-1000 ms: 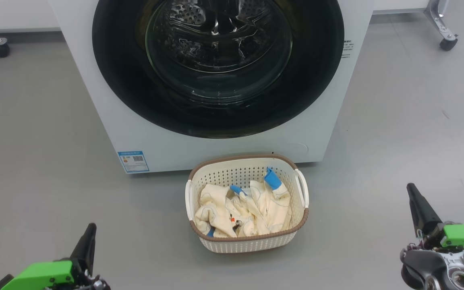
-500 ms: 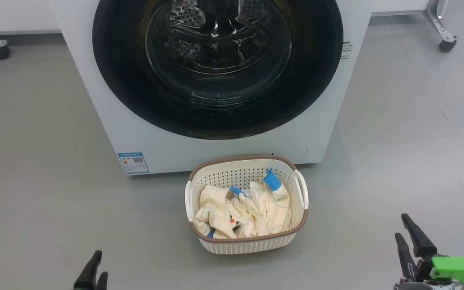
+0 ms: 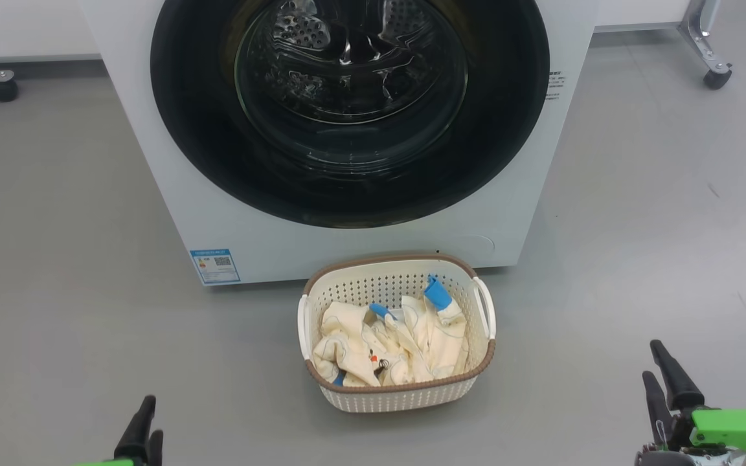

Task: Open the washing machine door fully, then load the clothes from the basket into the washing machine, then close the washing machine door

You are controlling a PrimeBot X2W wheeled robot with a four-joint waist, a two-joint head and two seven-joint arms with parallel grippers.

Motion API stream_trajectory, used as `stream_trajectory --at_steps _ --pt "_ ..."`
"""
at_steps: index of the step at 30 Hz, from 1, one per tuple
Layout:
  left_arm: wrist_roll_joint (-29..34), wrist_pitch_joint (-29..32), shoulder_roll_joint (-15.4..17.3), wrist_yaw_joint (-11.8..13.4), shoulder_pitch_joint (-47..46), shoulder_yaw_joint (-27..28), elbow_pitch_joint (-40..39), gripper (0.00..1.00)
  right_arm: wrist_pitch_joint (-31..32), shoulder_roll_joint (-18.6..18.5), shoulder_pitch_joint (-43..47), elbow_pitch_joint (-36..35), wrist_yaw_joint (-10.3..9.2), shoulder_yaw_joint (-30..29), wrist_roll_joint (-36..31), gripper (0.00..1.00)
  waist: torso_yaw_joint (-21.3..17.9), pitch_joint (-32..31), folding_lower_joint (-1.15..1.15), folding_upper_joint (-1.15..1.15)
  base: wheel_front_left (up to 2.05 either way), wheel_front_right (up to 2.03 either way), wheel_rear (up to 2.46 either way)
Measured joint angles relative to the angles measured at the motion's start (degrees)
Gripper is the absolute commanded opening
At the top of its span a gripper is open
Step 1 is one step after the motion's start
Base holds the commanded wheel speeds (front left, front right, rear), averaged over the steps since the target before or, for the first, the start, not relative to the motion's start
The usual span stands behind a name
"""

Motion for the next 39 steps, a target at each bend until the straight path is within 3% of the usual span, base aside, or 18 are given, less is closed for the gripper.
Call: stream_trajectory --at_steps 11,25,39 --pt "2.32 -1.8 0.01 -0.01 -0.25 0.23 -0.73 1.0 -1.58 0.0 -1.37 -0.44 0.0 -0.3 -4.83 1.0 0.07 -0.62 0.0 0.0 0.0 0.0 0.0" --pt "10.09 -4.05 0.02 -0.02 -1.3 1.66 -4.02 1.0 -3.87 -0.02 -2.79 -2.93 0.0 -1.27 -7.67 1.0 0.3 -1.7 0.0 0.0 0.0 0.0 0.0" --pt "19.83 -6.38 0.08 0.03 -1.51 1.27 -8.02 1.0 -6.15 -0.02 -3.36 -6.21 0.0 0.2 -18.66 1.0 0.66 -2.71 0.0 0.0 0.0 0.0 0.0"
